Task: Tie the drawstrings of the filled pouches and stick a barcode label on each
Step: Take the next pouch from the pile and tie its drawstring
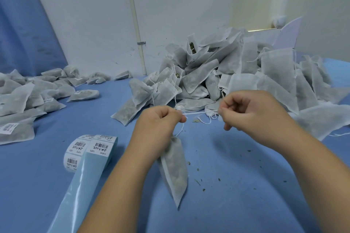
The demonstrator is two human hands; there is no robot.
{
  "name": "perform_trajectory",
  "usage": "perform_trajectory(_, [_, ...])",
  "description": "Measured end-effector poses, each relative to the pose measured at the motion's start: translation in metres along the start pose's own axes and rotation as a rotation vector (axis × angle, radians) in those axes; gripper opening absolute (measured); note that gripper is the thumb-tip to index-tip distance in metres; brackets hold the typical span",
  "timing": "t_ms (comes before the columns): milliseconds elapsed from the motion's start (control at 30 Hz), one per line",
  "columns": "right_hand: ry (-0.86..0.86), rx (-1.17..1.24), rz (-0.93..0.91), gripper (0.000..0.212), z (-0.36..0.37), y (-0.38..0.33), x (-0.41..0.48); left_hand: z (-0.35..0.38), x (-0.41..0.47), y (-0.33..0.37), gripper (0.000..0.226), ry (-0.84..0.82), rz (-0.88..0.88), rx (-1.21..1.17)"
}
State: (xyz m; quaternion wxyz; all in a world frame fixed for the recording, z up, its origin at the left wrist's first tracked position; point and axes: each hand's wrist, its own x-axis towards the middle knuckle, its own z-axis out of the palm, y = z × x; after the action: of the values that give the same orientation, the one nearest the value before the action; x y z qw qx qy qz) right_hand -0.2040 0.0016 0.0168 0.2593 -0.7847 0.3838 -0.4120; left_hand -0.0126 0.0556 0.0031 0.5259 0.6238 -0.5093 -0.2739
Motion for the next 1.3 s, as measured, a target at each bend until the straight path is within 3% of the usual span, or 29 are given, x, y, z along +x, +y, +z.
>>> perform_trajectory(133, [-0.005, -0.032, 0.013, 0.016, 0.000, 0.003, 0.001, 0.000, 0.002, -0.004, 0.030, -0.018, 0.006, 0.037])
perform_trajectory(300, [0.128, 0.015, 0.035, 0.016, -0.002, 0.014, 0.006, -0.002, 0.005, -0.012, 0.019, -0.131, 0.035, 0.074])
perform_trajectory(400, [0.165, 0.031, 0.023, 0.017, -0.001, 0.018, 0.008, -0.004, 0.007, -0.015, 0.007, -0.188, -0.049, 0.088])
perform_trajectory(467, [0.154, 0.044, 0.015, 0.017, -0.001, 0.019, 0.008, -0.005, 0.009, -0.018, 0.012, -0.210, -0.130, 0.118])
perform_trajectory(600, [0.085, 0.008, -0.047, 0.016, 0.006, 0.015, 0.003, -0.006, 0.012, -0.021, 0.027, -0.121, -0.230, 0.058])
perform_trajectory(900, [-0.178, -0.317, -0.338, 0.012, 0.041, -0.005, -0.014, -0.002, 0.014, -0.023, 0.026, -0.092, -0.315, -0.305])
perform_trajectory(1167, [-0.113, -0.249, -0.367, 0.008, 0.042, -0.001, -0.013, 0.005, 0.007, -0.015, 0.047, -0.027, -0.388, -0.384])
perform_trajectory(1300, [-0.084, -0.233, -0.397, 0.009, 0.040, 0.000, -0.012, 0.006, 0.007, -0.006, 0.038, 0.006, -0.334, -0.432])
